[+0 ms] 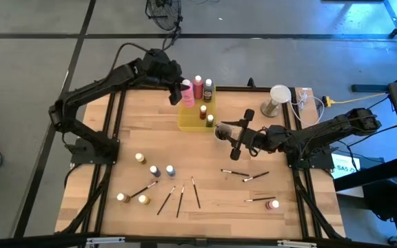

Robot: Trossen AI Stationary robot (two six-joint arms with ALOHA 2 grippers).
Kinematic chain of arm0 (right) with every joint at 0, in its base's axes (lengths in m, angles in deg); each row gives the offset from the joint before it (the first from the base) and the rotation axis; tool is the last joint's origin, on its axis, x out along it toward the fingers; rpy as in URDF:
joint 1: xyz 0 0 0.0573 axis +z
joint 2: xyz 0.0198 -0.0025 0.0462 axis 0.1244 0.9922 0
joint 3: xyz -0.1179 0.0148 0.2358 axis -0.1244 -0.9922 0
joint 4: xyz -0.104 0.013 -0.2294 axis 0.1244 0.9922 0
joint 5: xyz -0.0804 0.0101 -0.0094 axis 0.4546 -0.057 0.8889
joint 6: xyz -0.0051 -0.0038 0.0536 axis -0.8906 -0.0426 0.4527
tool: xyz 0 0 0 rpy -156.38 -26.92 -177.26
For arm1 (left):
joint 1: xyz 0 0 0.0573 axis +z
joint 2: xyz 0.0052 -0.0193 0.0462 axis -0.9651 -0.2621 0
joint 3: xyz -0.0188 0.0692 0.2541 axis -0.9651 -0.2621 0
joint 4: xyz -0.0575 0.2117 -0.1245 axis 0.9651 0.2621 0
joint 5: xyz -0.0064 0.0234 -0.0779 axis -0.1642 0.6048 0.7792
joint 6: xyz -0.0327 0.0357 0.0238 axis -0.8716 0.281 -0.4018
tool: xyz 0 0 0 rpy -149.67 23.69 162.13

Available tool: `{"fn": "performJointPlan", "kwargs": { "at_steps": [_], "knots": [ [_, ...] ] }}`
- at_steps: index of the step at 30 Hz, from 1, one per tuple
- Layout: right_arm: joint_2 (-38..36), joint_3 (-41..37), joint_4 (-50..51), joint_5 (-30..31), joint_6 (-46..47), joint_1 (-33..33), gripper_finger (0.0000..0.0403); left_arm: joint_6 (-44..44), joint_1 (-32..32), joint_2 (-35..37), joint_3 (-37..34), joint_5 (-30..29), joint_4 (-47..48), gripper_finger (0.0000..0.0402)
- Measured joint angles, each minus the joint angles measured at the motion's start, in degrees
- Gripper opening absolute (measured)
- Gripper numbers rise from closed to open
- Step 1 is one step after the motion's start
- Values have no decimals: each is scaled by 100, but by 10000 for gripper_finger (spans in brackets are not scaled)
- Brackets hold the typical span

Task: Pick & Place Paint Supplies
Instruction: Put the large light pink paint bottle into the yellow bin

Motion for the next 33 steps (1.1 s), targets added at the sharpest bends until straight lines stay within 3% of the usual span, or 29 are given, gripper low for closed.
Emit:
{"fn": "performJointPlan", "kwargs": {
  "at_steps": [7,22,33],
  "knots": [
    [-2,0,-49,200,-286,-102,178,-49,199,-192,-719,-18,-859,117],
    [-2,-2,285,198,-147,-282,178,148,26,-1422,-731,-168,-1518,117],
    [0,-2,484,196,-46,-282,178,174,42,-1591,-738,-522,-1993,117]
  ]
}}
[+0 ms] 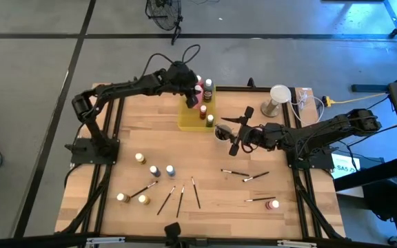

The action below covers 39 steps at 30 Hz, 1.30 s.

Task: Pick & Place Paint Supplies
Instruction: Put the large light pink paint bottle into the yellow bin

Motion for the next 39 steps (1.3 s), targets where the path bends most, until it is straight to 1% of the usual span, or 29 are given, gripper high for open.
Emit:
{"fn": "performJointPlan", "kwargs": {
  "at_steps": [3,5,10,16,30,34,39],
  "knots": [
    [0,0,-5,-2,0,0,178,-91,-3,6,-212,9,-627,117],
    [0,0,-4,-4,0,1,178,-205,-2,7,-365,18,-804,117],
    [0,0,-4,-37,0,17,178,-203,8,7,-578,-187,-877,117],
    [0,0,-24,-456,0,20,178,-216,35,7,-626,-181,-880,117],
    [0,0,-69,-455,-22,17,178,-256,41,7,-626,-131,-808,117],
    [0,0,-68,-455,-26,17,178,-319,41,7,-626,-104,-820,143],
    [0,0,-68,-455,-42,17,178,-317,41,24,-624,277,-835,158]
  ]
}}
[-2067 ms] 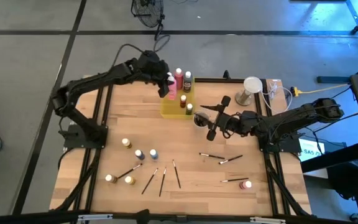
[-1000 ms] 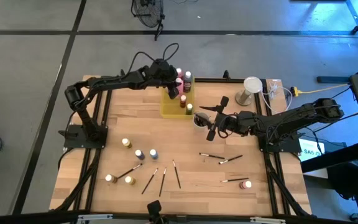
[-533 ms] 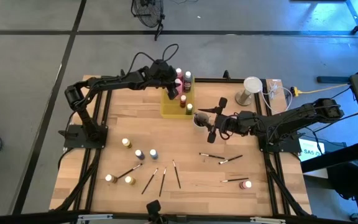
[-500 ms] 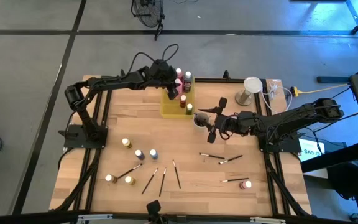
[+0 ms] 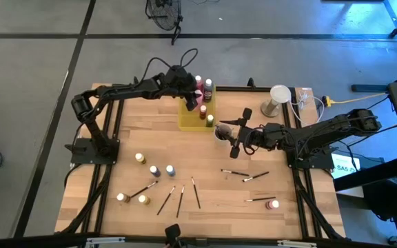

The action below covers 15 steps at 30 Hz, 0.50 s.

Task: Pick & Place Paint Supplies
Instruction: Put the large light pink paint bottle into the yellow bin, then adjust the small blue paint bottle

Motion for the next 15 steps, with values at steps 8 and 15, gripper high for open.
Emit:
{"fn": "performJointPlan", "kwargs": {
  "at_steps": [8,15],
  "knots": [
    [0,0,4,0,0,0,178,7,-4,35,-1,77,-5,159],
    [0,-2,44,-2,0,0,178,61,-6,195,-2,43,-167,158]
  ]
}}
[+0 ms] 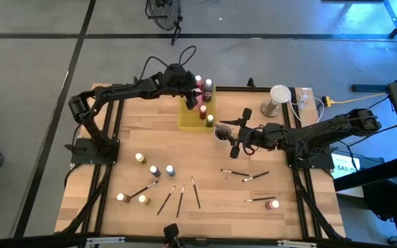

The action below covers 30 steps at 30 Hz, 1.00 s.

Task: Pick & Place Paint Supplies
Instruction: Adjust the small blue paint bottle

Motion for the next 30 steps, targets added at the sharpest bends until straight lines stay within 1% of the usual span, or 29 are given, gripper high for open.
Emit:
{"fn": "performJointPlan", "kwargs": {
  "at_steps": [5,12,18,24,30],
  "knots": [
    [0,0,0,0,0,0,178,234,2,408,43,-304,66,157],
    [0,0,59,2,0,-2,179,511,-193,1690,68,-264,478,158],
    [1,0,92,0,0,-3,179,223,-535,2554,76,-237,691,153],
    [2,0,37,-2,0,-9,179,499,-874,2817,76,-141,923,161],
    [2,0,-4,-248,32,-9,178,498,-1001,2789,-40,-169,859,198]
  ]
}}
